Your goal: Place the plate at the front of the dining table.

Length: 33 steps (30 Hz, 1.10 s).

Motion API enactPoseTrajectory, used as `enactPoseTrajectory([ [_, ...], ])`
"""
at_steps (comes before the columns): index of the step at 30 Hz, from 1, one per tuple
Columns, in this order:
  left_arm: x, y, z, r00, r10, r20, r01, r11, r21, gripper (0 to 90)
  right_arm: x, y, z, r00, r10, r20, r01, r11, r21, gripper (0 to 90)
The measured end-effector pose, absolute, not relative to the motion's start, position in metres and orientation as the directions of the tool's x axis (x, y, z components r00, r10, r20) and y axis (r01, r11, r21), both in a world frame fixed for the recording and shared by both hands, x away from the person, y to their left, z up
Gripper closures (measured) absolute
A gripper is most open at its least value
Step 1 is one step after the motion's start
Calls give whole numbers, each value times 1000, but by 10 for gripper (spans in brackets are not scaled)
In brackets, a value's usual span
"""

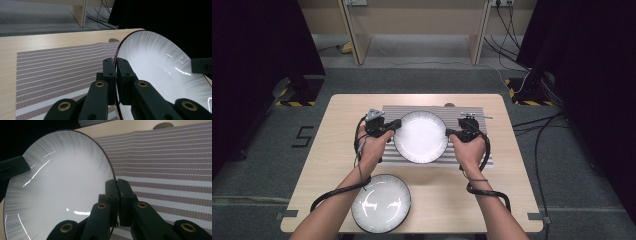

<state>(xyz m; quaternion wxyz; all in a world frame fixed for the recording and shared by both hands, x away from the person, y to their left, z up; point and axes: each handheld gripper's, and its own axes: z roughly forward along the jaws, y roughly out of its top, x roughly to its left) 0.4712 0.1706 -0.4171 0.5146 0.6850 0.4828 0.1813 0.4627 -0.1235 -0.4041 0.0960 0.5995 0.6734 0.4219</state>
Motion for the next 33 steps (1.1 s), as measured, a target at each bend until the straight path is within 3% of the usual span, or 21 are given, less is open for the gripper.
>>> enactPoseTrajectory([
  [33, 493, 160, -422, 453, 850, -268, 504, 4, 864, 857, 480, -131, -407, -246, 899, 362, 717, -82, 692, 882],
])
